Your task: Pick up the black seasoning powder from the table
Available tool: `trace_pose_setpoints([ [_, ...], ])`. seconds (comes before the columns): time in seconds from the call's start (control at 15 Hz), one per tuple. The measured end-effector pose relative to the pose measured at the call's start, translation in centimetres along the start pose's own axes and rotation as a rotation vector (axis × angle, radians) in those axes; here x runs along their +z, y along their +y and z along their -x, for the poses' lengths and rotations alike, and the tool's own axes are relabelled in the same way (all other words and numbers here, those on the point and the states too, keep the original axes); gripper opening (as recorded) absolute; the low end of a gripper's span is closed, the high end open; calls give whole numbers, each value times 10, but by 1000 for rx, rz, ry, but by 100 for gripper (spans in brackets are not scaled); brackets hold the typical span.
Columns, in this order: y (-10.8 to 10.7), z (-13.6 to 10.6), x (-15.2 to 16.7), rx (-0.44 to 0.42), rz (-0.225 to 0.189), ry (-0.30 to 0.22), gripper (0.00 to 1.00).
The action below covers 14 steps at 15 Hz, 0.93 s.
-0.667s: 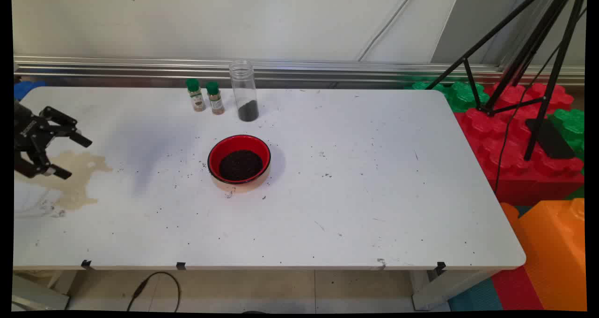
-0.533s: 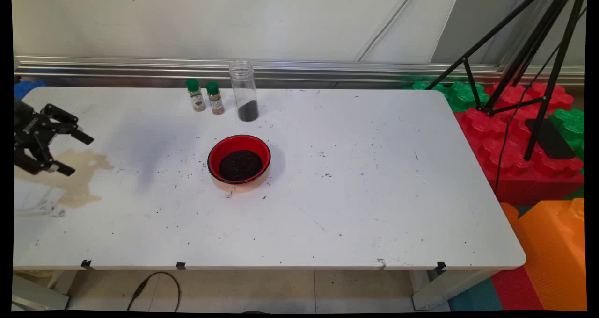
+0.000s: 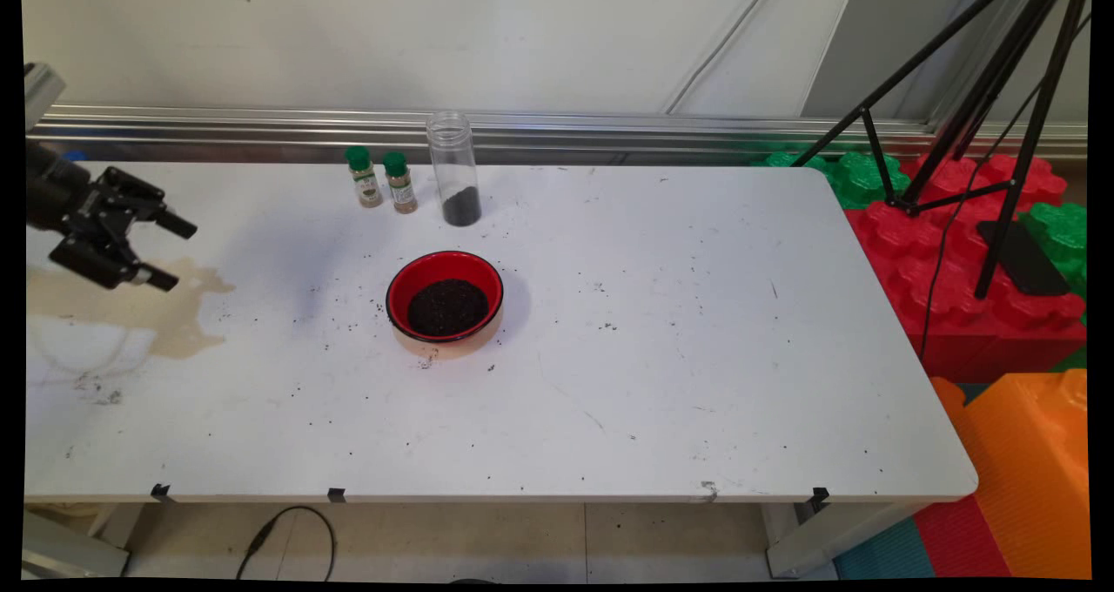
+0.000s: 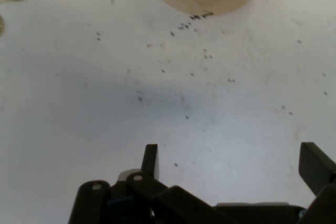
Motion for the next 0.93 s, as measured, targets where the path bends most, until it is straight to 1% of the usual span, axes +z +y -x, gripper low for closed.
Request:
trace_pose_setpoints([
  [0.47,-18,-19,12,-42,-68,23,100],
  [0.67,-31,-32,22,-58,-103,36,100],
  [0.93,-47,-48,36,-68,-140,49,100],
])
